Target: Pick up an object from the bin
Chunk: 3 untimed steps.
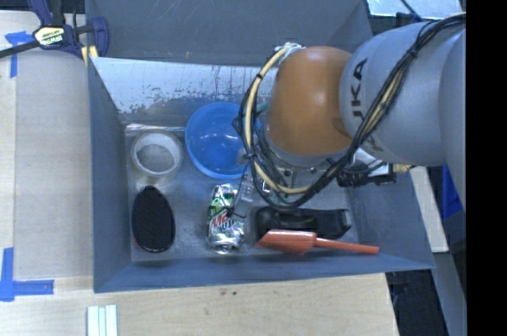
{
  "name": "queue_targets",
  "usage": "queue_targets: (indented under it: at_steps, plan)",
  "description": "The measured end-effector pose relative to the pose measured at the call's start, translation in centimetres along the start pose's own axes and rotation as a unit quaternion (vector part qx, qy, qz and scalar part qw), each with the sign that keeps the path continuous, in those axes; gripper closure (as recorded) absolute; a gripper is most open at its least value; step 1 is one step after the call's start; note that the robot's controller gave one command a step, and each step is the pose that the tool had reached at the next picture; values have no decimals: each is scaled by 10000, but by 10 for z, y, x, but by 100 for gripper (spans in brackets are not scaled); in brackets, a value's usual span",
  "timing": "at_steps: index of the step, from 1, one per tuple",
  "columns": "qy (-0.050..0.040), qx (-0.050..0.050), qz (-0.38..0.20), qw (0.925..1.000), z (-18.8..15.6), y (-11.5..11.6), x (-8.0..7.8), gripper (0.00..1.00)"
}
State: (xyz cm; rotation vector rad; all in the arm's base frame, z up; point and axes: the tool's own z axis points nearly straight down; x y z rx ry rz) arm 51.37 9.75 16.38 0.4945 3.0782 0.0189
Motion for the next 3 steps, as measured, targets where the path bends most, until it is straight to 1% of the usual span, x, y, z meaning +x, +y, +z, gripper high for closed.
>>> queue_targets:
  at_steps: [1, 2, 3]
  plan:
    - [42, 37, 50, 10000, 49, 34, -55, 100]
    - [39, 37, 48, 10000, 48, 34, -55, 100]
    - [50, 43, -521, 9986, -57, 51, -64, 100]
